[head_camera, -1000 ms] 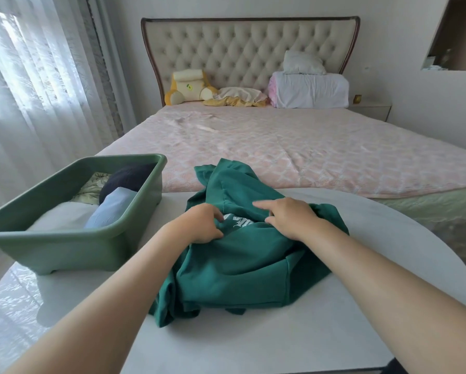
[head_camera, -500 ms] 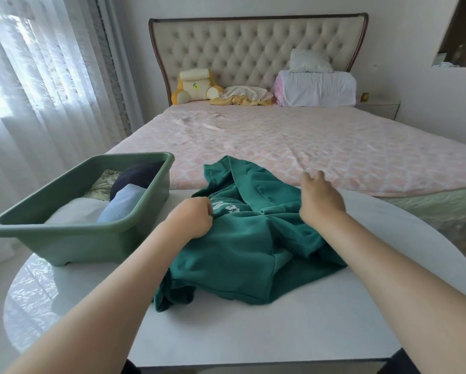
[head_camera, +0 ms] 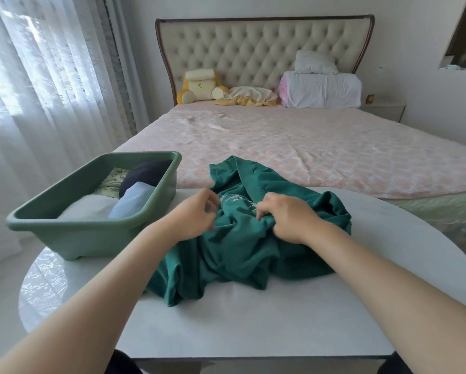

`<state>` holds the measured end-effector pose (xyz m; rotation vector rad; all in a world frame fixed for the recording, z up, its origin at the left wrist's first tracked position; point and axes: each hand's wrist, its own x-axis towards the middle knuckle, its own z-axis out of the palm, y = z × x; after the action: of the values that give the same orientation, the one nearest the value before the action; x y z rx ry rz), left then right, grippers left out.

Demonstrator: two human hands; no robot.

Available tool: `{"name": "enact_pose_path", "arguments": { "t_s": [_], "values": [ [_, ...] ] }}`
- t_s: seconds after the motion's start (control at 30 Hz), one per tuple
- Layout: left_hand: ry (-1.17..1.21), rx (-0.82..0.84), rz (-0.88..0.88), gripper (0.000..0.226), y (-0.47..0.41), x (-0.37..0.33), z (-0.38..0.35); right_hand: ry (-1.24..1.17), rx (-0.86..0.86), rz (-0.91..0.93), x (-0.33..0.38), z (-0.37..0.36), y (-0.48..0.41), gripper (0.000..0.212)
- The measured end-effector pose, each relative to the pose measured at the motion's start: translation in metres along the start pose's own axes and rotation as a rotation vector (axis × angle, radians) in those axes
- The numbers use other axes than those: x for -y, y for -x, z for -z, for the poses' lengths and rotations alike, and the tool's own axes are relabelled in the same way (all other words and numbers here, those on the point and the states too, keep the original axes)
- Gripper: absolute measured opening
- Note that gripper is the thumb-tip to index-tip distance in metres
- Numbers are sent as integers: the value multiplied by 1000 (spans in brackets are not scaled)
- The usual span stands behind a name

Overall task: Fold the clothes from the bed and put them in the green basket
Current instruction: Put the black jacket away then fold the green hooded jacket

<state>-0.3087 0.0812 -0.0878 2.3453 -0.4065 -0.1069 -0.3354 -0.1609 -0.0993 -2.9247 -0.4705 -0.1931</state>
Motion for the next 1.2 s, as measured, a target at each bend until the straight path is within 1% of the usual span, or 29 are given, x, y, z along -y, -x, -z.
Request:
{"name": "enact_pose_path", "arguments": {
  "t_s": [0.03,0.07,0.1,0.13,0.17,0.2,0.23,0.3,0.33,0.37,0.4,0.43,0.47,0.5,0.53,0.57,0.63,0.67,0.7,0.77,0.8,0.83,0.9,0.97,1.03,1.07,1.13,1.17,1.2],
  "values": [
    [-209,48,-14,18,2,5,2,40,-32,-11,-7,4,0,43],
    [-350,122,-18,14,6,10,3,96,-54,-23,-15,7,1,41],
    [-406,212,-5,12,11,15,4,162,-55,-37,-22,9,2,40],
    [-426,307,24,23,16,19,2,240,-23,-58,-28,11,3,40],
    [-432,381,42,42,20,21,0,321,32,-90,-31,14,5,43],
    [-458,427,49,62,24,21,-2,386,98,-132,-31,15,6,48],
    [-498,440,38,76,27,21,-5,433,153,-161,-29,18,6,51],
    [-582,425,-7,85,29,22,-11,454,166,-144,-20,22,5,53],
    [-626,416,-32,84,29,22,-14,390,108,-98,-14,22,6,53],
    [-677,412,-62,79,29,21,-18,255,27,-39,-7,22,7,55],
    [-727,406,-95,70,28,21,-23,64,-41,22,2,21,8,58],
    [-759,388,-128,58,26,20,-28,-124,-58,80,11,19,11,59],
    [-768,358,-153,42,25,18,-32,-251,-22,119,20,15,14,55],
    [-767,326,-162,27,23,16,-33,-303,30,149,28,12,17,47],
    [-761,297,-155,19,22,14,-34,-263,95,159,32,10,20,40],
    [-758,271,-138,18,21,12,-33,-149,159,158,33,10,21,41],
    [-802,217,-78,21,17,6,-29,145,242,108,23,12,21,63],
    [-849,177,-37,22,15,2,-26,234,265,63,16,16,21,65],
    [-893,137,18,23,13,-1,-23,251,273,21,9,21,20,56],
    [-938,94,163,25,10,-5,-17,239,256,-57,-8,27,17,28],
    [-943,95,227,26,8,-6,-15,265,255,-106,-17,29,17,23],
    [-948,103,259,26,7,-6,-14,321,256,-154,-25,32,17,27],
    [-994,149,247,26,10,-8,-16,449,276,-246,-40,33,19,36],
    [-1083,224,163,29,14,-11,-22,555,266,-305,-47,30,22,35],
    [-1059,257,51,38,12,-12,-35,612,197,-279,-44,27,22,34],
    [-964,267,18,42,11,-13,-42,613,124,-218,-40,23,22,34],
    [-687,288,11,50,10,-15,-54,495,-13,-45,-26,16,20,36],
    [-572,289,7,57,9,-16,-59,396,-44,33,-19,13,19,39],
    [-469,260,-2,65,8,-14,-62,292,-28,82,-13,10,19,44]
  ]
}}
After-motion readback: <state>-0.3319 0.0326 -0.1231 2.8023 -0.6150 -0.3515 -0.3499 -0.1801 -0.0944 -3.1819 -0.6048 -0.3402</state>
